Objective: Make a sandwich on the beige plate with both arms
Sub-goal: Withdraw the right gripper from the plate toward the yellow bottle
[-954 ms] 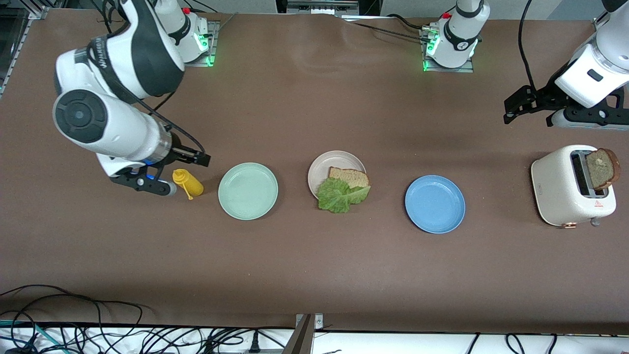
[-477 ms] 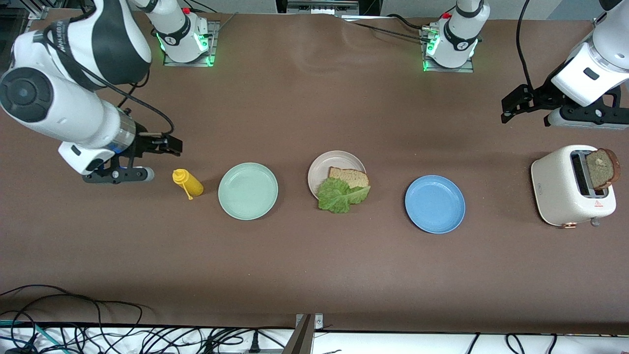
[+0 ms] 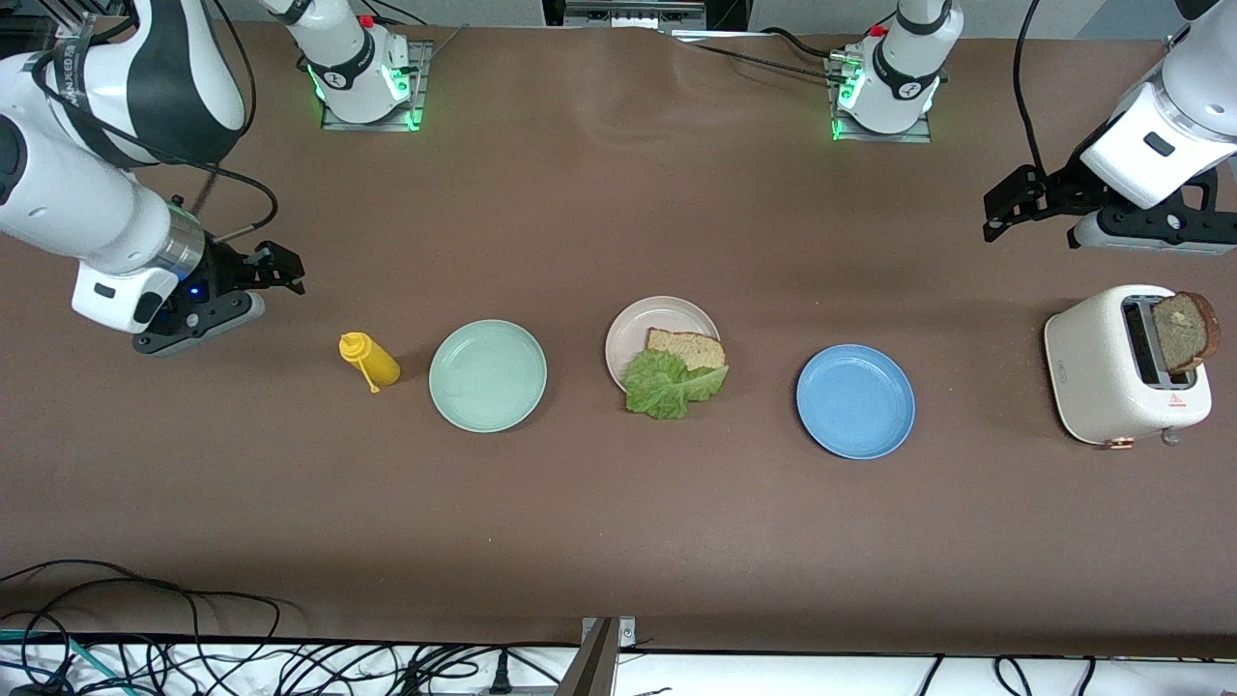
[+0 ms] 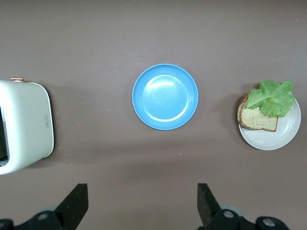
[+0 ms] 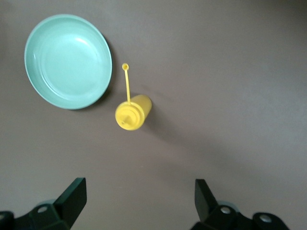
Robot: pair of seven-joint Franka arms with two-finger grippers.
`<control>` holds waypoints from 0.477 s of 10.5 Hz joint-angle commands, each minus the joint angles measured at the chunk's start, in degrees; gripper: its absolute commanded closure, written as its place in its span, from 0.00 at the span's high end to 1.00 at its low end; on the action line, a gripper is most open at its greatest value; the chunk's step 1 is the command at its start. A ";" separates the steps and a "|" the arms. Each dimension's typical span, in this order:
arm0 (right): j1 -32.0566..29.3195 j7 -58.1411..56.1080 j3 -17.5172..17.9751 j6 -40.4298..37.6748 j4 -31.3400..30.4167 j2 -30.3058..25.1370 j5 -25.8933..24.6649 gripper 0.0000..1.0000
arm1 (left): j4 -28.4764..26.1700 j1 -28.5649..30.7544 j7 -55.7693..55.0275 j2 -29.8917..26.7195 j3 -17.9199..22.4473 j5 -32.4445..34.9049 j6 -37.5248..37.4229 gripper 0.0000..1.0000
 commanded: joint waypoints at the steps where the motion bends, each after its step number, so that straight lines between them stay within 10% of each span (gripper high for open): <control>1: -1.95 -14.37 -1.74 5.22 -7.02 -2.68 6.21 1.00 | 0.44 -0.47 -0.37 -0.43 0.21 -0.55 -0.42 1.00; 5: -4.32 -39.34 -7.64 10.15 -12.13 0.03 21.62 1.00 | 0.53 -0.47 -0.28 -0.43 -0.06 -0.29 -0.42 1.00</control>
